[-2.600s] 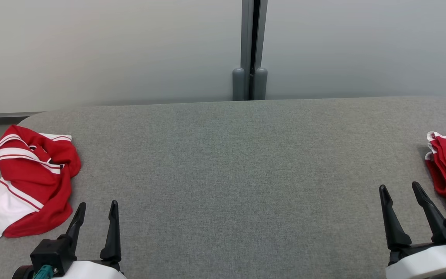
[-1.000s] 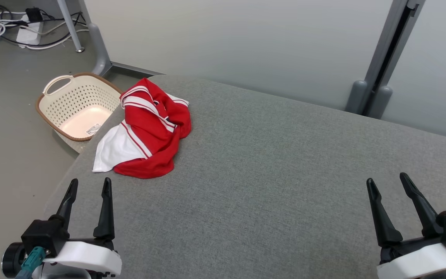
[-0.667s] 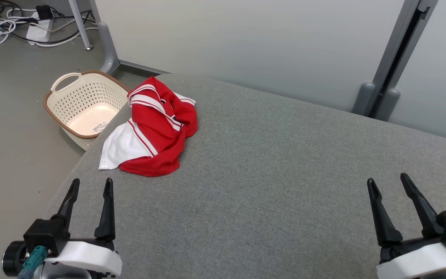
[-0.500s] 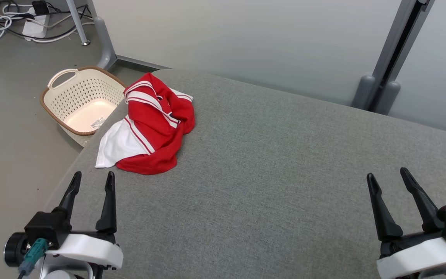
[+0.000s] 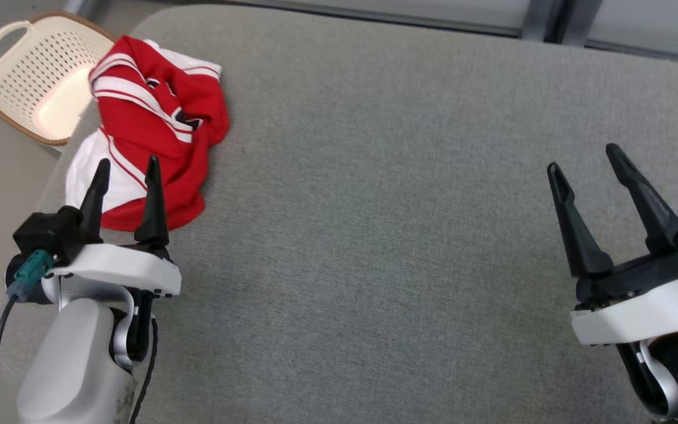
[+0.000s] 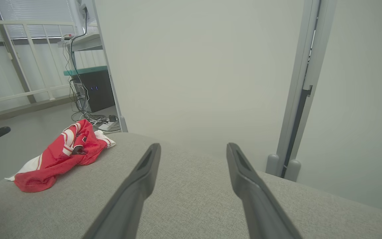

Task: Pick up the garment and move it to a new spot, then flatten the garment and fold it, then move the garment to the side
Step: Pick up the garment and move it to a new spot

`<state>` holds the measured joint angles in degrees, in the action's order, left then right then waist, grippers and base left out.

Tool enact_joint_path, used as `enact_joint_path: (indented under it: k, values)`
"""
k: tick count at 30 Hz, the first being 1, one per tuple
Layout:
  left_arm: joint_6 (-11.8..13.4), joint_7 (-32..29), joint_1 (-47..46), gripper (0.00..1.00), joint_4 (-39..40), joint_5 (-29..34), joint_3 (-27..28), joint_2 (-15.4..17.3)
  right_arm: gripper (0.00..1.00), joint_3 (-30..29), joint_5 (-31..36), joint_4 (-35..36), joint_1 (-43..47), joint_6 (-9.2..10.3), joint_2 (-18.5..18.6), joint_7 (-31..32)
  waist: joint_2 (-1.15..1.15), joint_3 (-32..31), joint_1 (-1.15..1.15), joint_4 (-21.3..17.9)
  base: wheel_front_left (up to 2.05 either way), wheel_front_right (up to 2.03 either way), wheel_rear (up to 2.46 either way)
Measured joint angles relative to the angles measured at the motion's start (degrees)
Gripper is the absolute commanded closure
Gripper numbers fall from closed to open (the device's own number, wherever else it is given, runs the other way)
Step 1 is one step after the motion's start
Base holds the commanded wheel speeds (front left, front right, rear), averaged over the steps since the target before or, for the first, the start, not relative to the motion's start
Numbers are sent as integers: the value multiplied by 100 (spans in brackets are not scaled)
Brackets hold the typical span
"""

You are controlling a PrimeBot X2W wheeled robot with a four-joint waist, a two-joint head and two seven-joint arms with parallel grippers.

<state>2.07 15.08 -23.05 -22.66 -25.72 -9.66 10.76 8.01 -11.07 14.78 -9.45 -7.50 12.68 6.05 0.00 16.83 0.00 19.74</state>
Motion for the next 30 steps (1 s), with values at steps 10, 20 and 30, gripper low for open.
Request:
enact_joint_path:
  k: [10, 20, 30]
  values:
    - [-614, 9, -1377, 0, -2870, -222, 424, -68, 0, 29, 64, -1, -567, 1, 86, -152, 0, 1118, 0, -506, 0, 0, 0]
    - [-847, 46, -2004, 100, -3843, -382, 687, 137, 0, -8, 63, -167, -647, 1, 37, -335, 0, 1230, 0, -744, 0, 0, 0]
    - [-592, 1, -1014, 100, -2257, 311, 1250, 24, 0, 26, -5, -466, -287, 0, -29, -483, 0, 517, 0, -693, 0, 0, 0]
